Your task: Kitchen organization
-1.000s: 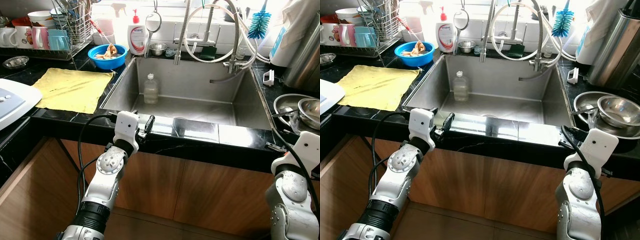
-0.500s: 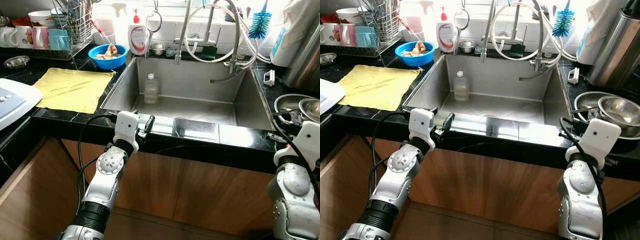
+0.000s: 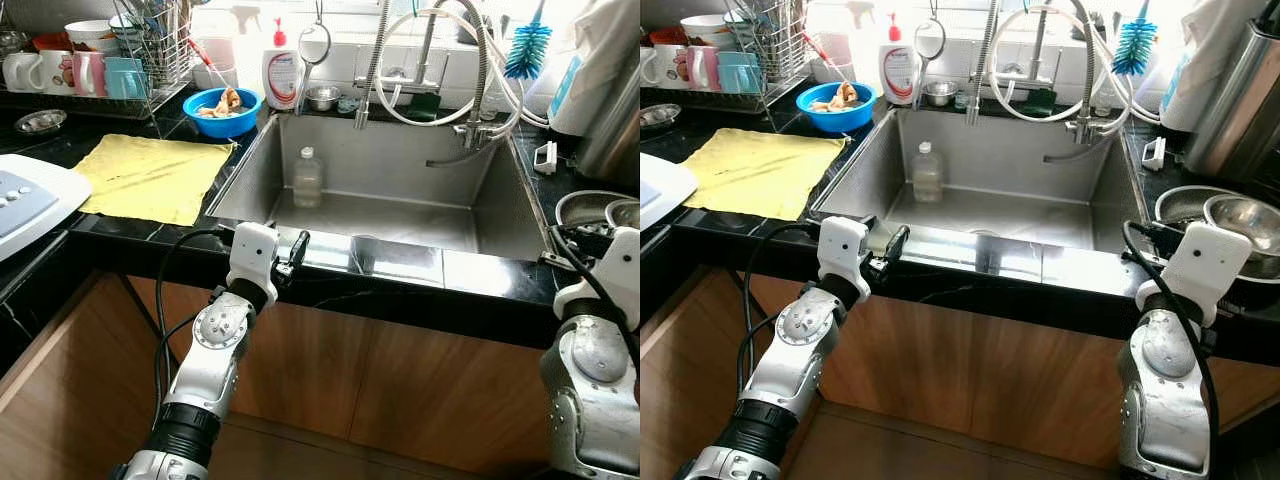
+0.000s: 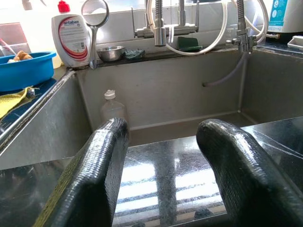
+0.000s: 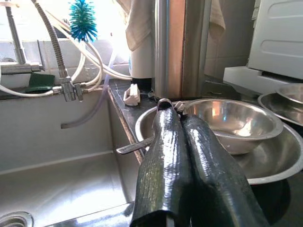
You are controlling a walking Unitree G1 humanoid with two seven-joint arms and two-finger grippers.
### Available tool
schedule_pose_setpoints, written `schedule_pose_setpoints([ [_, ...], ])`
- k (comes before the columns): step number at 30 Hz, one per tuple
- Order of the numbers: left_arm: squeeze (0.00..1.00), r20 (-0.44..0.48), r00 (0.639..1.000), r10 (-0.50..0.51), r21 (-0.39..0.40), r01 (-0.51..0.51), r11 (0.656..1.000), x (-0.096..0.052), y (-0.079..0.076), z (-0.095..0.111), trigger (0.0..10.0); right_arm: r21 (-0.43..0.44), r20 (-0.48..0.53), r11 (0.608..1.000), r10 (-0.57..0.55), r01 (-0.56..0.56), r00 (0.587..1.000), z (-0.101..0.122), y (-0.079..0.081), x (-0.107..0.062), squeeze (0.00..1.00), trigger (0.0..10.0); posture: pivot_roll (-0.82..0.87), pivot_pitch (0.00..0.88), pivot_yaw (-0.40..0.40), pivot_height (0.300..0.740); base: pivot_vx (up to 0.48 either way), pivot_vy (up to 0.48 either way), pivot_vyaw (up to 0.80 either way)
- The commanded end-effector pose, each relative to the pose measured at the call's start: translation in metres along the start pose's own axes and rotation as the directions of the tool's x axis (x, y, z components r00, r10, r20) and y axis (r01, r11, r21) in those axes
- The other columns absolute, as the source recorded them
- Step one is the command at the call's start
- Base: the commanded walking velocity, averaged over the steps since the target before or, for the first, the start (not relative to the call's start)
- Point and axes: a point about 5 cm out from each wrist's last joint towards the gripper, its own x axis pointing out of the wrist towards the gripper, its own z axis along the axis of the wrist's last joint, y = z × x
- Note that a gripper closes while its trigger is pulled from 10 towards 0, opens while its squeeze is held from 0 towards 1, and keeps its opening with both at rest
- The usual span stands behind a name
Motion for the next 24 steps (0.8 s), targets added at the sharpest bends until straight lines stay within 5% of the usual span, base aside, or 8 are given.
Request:
schedule_pose_setpoints([
  [1,0.0,0.012,1.0,-0.008,0.011,0.008,1.0,-0.002,-0.001,0.003,10.0,-0.012,0.009,1.0,-0.017,0.017,1.0,0.004,-0.003,-0.003,0.0,10.0,-0.03,0.0,-0.021,0.74,0.0,0.0,0.0],
  [16,0.0,0.009,1.0,-0.015,0.012,0.015,1.0,-0.002,-0.001,0.002,10.0,-0.021,-0.2,0.994,-0.113,0.111,0.973,-0.029,-0.015,-0.013,0.0,10.0,-0.03,0.0,-0.017,0.74,0.0,0.0,0.0],
  [24,0.0,0.009,1.0,-0.016,0.015,0.016,1.0,-0.001,-0.001,0.002,10.0,0.02,-0.186,0.99,-0.133,0.139,0.973,-0.026,-0.017,-0.013,0.0,10.0,-0.03,0.0,-0.013,0.74,0.0,0.0,0.0],
])
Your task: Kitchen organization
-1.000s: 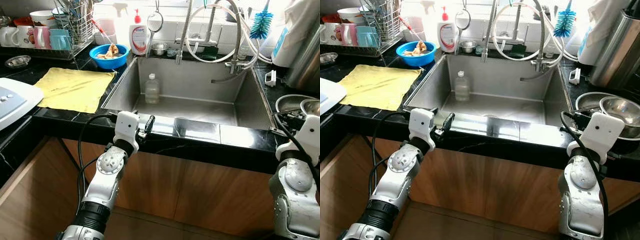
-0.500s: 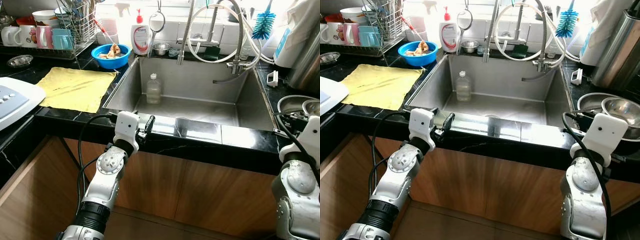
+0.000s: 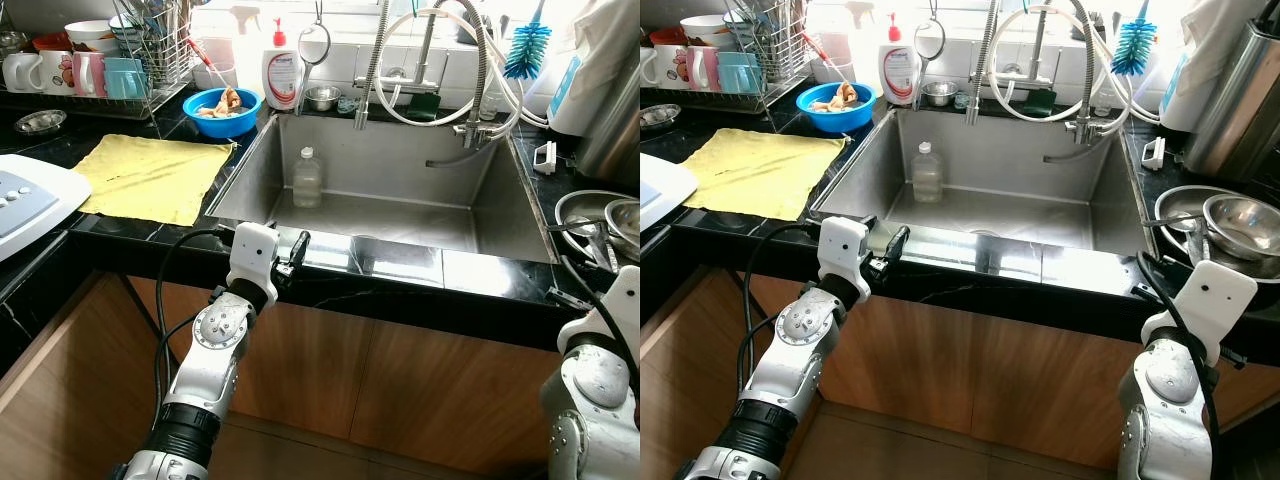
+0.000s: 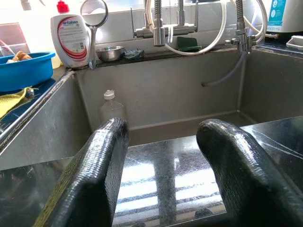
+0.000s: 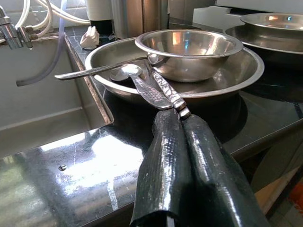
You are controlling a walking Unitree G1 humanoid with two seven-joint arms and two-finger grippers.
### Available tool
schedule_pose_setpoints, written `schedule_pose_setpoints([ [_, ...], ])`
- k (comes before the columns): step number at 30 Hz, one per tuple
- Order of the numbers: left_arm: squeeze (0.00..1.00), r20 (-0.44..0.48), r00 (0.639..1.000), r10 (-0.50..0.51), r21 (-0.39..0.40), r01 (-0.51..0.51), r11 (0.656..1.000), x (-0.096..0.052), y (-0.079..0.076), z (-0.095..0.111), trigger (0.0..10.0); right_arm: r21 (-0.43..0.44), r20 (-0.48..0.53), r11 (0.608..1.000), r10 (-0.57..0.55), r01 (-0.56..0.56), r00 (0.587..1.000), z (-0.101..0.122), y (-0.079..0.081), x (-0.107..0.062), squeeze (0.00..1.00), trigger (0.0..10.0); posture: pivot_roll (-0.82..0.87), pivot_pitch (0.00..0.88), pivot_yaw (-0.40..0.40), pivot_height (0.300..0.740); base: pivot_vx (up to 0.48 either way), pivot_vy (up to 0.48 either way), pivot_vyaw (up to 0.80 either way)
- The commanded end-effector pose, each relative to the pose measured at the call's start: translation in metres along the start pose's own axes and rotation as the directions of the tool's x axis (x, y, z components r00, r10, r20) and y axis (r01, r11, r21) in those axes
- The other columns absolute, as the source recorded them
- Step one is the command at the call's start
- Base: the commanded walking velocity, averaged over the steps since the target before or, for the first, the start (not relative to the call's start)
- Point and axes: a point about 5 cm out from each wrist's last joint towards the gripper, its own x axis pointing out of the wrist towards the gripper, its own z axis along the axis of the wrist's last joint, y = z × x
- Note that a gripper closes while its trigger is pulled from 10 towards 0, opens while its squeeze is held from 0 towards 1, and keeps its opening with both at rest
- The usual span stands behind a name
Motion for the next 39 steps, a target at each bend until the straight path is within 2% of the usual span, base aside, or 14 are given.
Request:
schedule_pose_setpoints([
  [1,0.0,0.01,1.0,-0.014,0.013,0.014,1.0,-0.001,-0.001,0.002,10.0,0.017,0.009,0.999,-0.029,0.029,1.0,0.005,-0.003,0.001,0.0,10.0,-0.03,0.0,-0.014,0.74,0.0,0.0,0.0],
  [3,0.0,0.011,1.0,-0.014,0.013,0.014,1.0,-0.001,-0.001,0.003,10.0,0.012,-0.009,0.999,-0.043,0.043,0.999,0.002,-0.005,0.001,0.0,10.0,-0.03,0.0,-0.014,0.74,0.0,0.0,0.0],
  [7,0.0,0.012,1.0,-0.013,0.013,0.013,1.0,-0.001,-0.001,0.003,10.0,0.014,-0.059,0.989,-0.146,0.147,0.988,-0.004,-0.018,0.001,0.0,10.0,-0.03,0.0,-0.014,0.74,0.0,0.0,0.0],
  [11,0.0,0.011,1.0,-0.013,0.014,0.013,1.0,-0.001,-0.001,0.003,10.0,0.023,-0.061,0.988,-0.148,0.15,0.987,-0.004,-0.019,0.002,0.0,10.0,-0.03,0.0,-0.015,0.74,0.0,0.0,0.0],
  [16,0.0,0.012,1.0,-0.013,0.014,0.013,1.0,-0.001,-0.001,0.003,10.0,0.066,-0.018,0.993,-0.096,0.097,0.995,0.005,-0.01,0.002,0.0,10.0,-0.03,0.0,-0.015,0.74,0.0,0.0,0.0],
  [24,0.0,0.008,1.0,-0.013,0.012,0.013,1.0,-0.001,-0.002,0.002,10.0,0.058,-0.068,0.998,0.001,0.003,0.998,-0.004,0.005,0.0,0.0,10.0,-0.03,0.0,-0.018,0.74,0.0,0.0,0.0],
  [25,0.0,0.009,1.0,-0.013,0.012,0.012,1.0,-0.001,-0.002,0.002,10.0,0.056,-0.07,0.998,0.0,0.003,0.998,-0.005,0.005,0.0,0.42,10.0,-0.03,0.0,-0.018,0.74,0.0,0.0,0.0],
  [26,0.0,0.009,1.0,-0.013,0.011,0.012,1.0,-0.002,-0.002,0.002,10.0,0.051,-0.074,0.999,-0.001,0.005,0.997,-0.005,0.005,-0.001,0.88,10.0,-0.03,0.0,-0.018,0.74,0.0,0.0,0.0],
  [27,0.0,0.009,1.0,-0.012,0.011,0.012,1.0,-0.002,-0.002,0.002,10.0,0.05,-0.075,0.999,-0.003,0.006,0.997,-0.006,0.005,-0.001,1.0,10.0,-0.03,0.0,-0.019,0.74,0.0,0.0,0.0],
  [31,0.0,0.01,1.0,-0.013,0.009,0.013,1.0,-0.002,-0.002,0.002,10.0,0.052,-0.076,0.999,-0.005,0.009,0.997,-0.006,0.005,-0.001,0.99,10.0,-0.03,0.0,-0.019,0.74,0.0,0.0,0.0],
  [32,0.0,0.01,1.0,-0.014,0.009,0.014,1.0,-0.002,-0.002,0.002,10.0,0.051,-0.076,0.999,-0.006,0.01,0.997,-0.006,0.005,-0.001,0.91,10.0,-0.03,0.0,-0.019,0.74,0.0,0.0,0.0],
  [33,0.0,0.01,1.0,-0.015,0.009,0.014,1.0,-0.002,-0.002,0.002,10.0,0.049,-0.077,0.999,-0.006,0.01,0.997,-0.006,0.005,-0.001,0.79,10.0,-0.03,0.0,-0.019,0.74,0.0,0.0,0.0],
  [34,0.0,0.01,1.0,-0.015,0.008,0.015,1.0,-0.002,-0.002,0.002,10.0,0.037,-0.086,0.999,-0.002,0.005,0.996,-0.009,0.006,-0.001,0.0,10.0,-0.03,0.0,-0.02,0.74,0.0,0.0,0.0],
  [39,0.0,0.01,1.0,-0.015,0.007,0.015,1.0,-0.002,-0.003,0.002,10.0,0.051,-0.085,0.999,0.009,-0.005,0.996,-0.009,0.008,-0.001,0.0,10.0,-0.03,0.0,-0.02,0.74,0.0,0.0,0.0],
])
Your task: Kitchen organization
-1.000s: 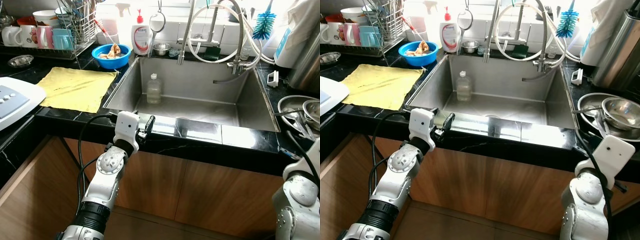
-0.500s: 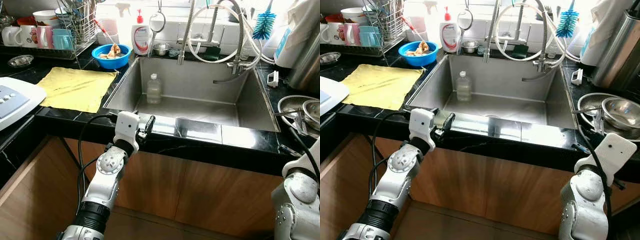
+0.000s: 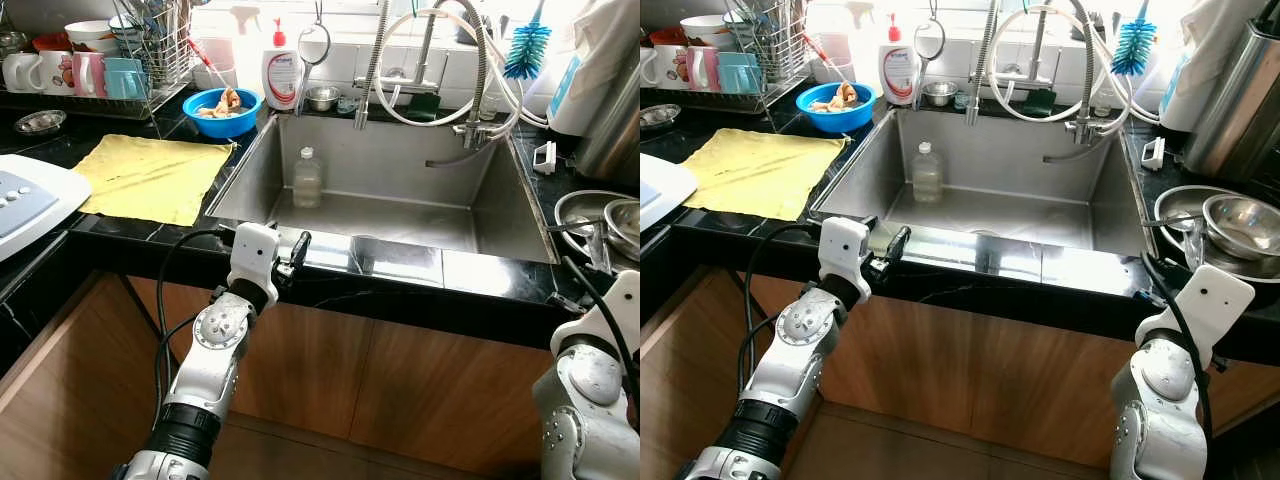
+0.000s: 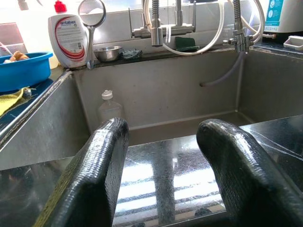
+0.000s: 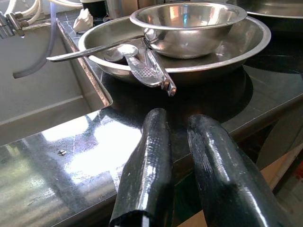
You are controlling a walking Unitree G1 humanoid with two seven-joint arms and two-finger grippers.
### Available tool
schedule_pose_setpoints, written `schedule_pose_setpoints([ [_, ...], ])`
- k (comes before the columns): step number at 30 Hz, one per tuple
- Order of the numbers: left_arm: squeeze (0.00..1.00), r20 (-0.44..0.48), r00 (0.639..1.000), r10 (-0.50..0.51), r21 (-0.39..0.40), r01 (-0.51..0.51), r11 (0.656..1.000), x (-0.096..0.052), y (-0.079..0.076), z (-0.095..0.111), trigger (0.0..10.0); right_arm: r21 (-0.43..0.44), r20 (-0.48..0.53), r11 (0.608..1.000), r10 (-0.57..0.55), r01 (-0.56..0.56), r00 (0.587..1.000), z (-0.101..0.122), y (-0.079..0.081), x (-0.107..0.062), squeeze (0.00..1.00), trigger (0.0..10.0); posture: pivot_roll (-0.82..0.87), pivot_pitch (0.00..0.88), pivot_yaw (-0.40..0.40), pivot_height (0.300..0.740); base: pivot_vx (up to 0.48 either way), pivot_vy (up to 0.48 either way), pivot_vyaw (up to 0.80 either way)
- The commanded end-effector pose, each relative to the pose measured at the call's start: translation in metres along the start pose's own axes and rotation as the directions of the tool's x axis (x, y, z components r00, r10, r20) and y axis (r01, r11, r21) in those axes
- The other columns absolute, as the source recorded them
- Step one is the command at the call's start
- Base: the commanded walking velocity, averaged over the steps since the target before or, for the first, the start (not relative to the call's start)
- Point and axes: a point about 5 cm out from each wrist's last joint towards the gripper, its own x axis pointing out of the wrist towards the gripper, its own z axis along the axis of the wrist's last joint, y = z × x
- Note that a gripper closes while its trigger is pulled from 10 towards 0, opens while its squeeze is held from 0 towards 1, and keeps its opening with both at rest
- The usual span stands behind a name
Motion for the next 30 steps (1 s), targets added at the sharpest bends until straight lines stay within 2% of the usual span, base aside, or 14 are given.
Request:
schedule_pose_setpoints([
  [1,0.0,0.009,1.0,-0.008,0.01,0.008,1.0,-0.002,-0.002,0.002,10.0,0.008,-0.005,1.0,0.015,-0.015,1.0,-0.001,0.003,-0.001,0.45,10.0,-0.03,0.0,-0.021,0.74,0.0,0.0,0.0],
  [2,0.0,0.009,1.0,-0.008,0.01,0.008,1.0,-0.002,-0.002,0.002,10.0,0.017,0.0,1.0,0.02,-0.02,1.0,-0.001,0.004,-0.002,0.45,10.0,-0.03,0.0,-0.02,0.74,0.0,0.0,0.0],
  [3,0.0,0.009,1.0,-0.007,0.01,0.007,1.0,-0.002,-0.002,0.002,10.0,0.026,0.006,0.999,0.026,-0.026,1.0,0.0,0.005,-0.002,1.0,10.0,-0.03,0.0,-0.02,0.74,0.0,0.0,0.0],
  [10,0.0,0.009,1.0,-0.008,0.009,0.008,1.0,-0.002,-0.001,0.002,10.0,0.033,0.03,0.999,0.028,-0.029,0.999,0.005,0.006,-0.001,1.0,10.0,-0.03,0.0,-0.019,0.74,0.0,0.0,0.0],
  [11,0.0,0.008,1.0,-0.008,0.009,0.008,1.0,-0.002,-0.002,0.002,10.0,0.032,0.036,0.999,0.025,-0.026,0.999,0.006,0.006,-0.001,0.82,10.0,-0.03,0.0,-0.019,0.74,0.0,0.0,0.0],
  [12,0.0,0.008,1.0,-0.009,0.009,0.009,1.0,-0.002,-0.002,0.002,10.0,0.032,0.047,0.999,0.017,-0.019,0.999,0.007,0.004,-0.001,0.0,10.0,-0.03,0.0,-0.019,0.74,0.0,0.0,0.0],
  [20,0.0,0.009,1.0,-0.01,0.009,0.01,1.0,-0.002,-0.002,0.002,10.0,0.017,0.068,0.997,-0.078,0.077,0.995,0.011,-0.008,0.0,0.0,10.0,-0.02,0.0,-0.019,0.74,0.0,0.0,0.0],
  [30,0.0,0.008,1.0,-0.009,0.011,0.009,1.0,-0.002,-0.002,0.002,10.0,0.022,0.074,0.994,-0.11,0.109,0.991,0.012,-0.011,0.0,0.0,10.0,-0.03,0.0,-0.019,0.74,0.0,0.0,0.0],
])
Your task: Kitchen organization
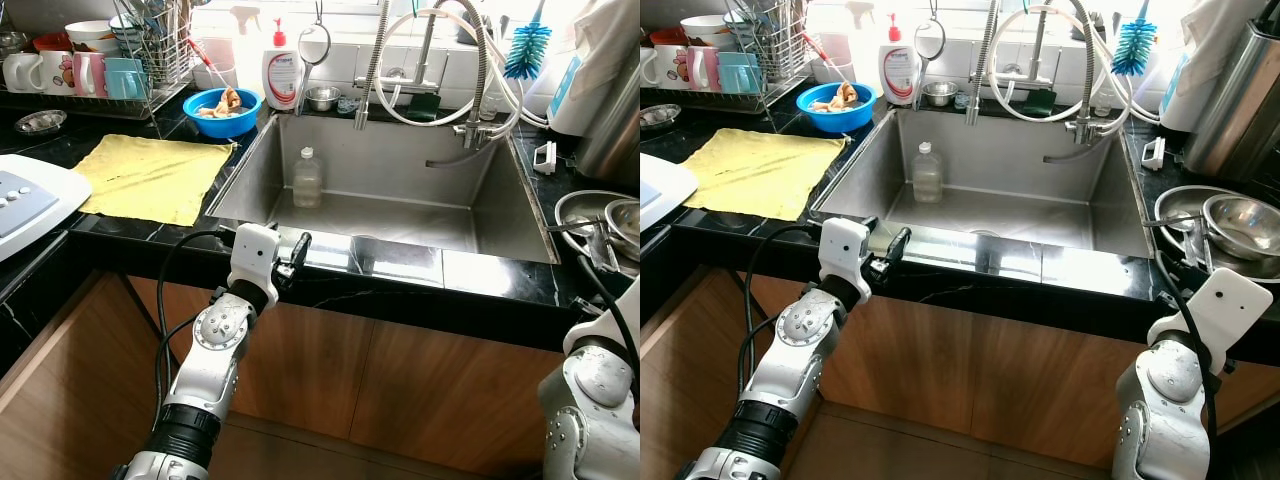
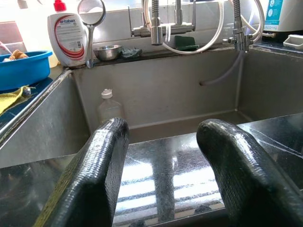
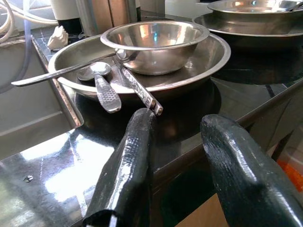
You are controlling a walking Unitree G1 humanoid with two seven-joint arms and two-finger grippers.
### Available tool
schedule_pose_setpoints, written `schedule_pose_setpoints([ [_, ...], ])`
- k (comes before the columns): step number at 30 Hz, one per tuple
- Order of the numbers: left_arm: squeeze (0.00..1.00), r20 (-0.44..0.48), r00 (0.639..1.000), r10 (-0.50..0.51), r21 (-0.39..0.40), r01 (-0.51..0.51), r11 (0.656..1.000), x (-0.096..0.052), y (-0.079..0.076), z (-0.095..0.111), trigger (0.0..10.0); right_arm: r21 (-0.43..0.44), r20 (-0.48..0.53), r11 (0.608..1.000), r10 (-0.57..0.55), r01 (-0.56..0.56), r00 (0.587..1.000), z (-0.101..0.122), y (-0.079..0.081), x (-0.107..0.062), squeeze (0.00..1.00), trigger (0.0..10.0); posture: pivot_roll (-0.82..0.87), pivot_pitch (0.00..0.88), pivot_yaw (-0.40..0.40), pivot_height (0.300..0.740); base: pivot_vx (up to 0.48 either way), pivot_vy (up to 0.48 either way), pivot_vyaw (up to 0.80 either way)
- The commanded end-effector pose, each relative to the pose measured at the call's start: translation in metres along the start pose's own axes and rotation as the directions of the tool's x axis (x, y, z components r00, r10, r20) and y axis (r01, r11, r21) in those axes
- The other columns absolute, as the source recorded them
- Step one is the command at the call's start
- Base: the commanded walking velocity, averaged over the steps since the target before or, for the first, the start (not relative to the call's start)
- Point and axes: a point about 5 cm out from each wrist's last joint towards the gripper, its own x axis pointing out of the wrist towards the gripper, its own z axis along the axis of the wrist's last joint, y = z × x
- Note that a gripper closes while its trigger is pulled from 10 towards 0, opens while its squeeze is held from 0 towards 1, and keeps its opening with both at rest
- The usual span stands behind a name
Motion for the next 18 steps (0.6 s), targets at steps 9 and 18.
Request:
schedule_pose_setpoints([
  [9,0.0,0.01,1.0,-0.009,0.014,0.009,1.0,-0.0013,-0.0019,0.0024,10.0,0.027,0.03,0.999,0.031,-0.032,0.999,0.007,0.0035,0.0,0.0,10.0,-0.02,0.0,-0.02,0.74,0.0,0.0,0.0],
  [18,0.0,0.01,1.0,-0.009,0.017,0.009,1.0,-0.0011,-0.0016,0.0023,10.0,0.022,0.05,0.999,0.025,-0.026,0.998,0.0103,-0.002,0.0051,0.0,10.0,-0.02,0.0,-0.017,0.74,0.0,0.0,0.0],
])
